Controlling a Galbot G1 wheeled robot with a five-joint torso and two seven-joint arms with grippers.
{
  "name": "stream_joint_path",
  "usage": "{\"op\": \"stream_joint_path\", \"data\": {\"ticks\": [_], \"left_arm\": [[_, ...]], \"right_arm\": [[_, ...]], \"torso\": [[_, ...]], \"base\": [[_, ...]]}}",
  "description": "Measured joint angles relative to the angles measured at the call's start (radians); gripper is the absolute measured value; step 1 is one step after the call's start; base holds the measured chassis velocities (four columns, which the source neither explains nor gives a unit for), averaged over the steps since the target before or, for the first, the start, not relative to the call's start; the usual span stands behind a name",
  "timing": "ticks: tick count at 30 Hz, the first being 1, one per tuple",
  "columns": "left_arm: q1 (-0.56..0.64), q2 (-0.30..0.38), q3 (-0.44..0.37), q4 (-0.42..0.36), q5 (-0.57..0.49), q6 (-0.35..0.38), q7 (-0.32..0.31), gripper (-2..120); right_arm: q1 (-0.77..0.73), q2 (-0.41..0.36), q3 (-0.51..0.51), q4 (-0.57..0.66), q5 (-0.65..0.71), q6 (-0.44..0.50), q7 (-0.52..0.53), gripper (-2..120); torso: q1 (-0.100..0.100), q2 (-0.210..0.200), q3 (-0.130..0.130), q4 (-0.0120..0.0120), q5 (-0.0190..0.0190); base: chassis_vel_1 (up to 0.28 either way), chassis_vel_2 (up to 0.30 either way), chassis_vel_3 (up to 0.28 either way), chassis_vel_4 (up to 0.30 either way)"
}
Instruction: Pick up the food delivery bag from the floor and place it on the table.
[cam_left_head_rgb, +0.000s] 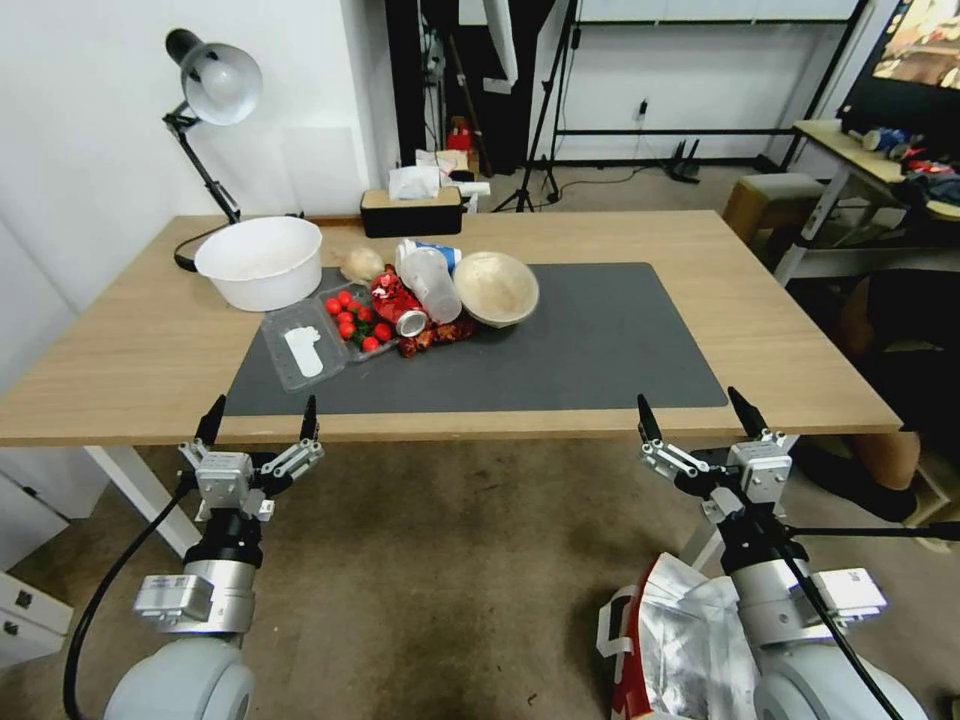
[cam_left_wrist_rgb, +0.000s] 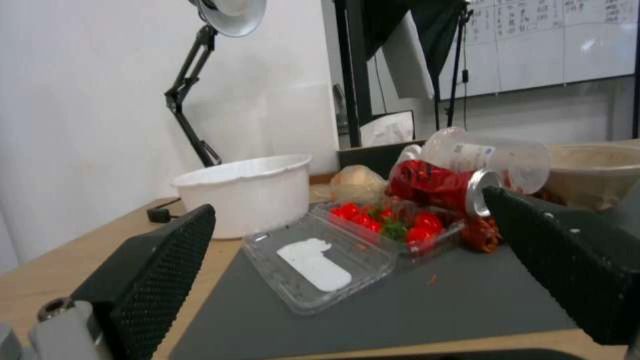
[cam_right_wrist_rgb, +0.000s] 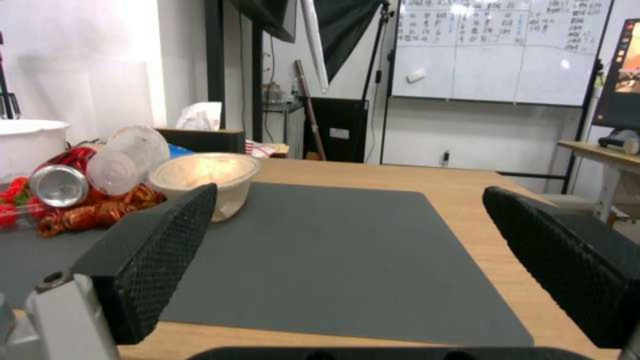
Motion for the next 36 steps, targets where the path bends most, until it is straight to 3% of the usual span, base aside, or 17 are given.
{"op": "stream_joint_path", "data": {"ticks": [36], "left_arm": [[0.037,-0.003,0.018,-0.008,0.033,-0.016,-0.004,100]], "right_arm": [[0.009,0.015,0.003,-0.009,0.013,0.042,-0.002,100]], "torso": [[-0.075,-0.173,-0.098,-0.0001,0.0000]], "base": [[0.000,0.000,0.000,0.000]]}}
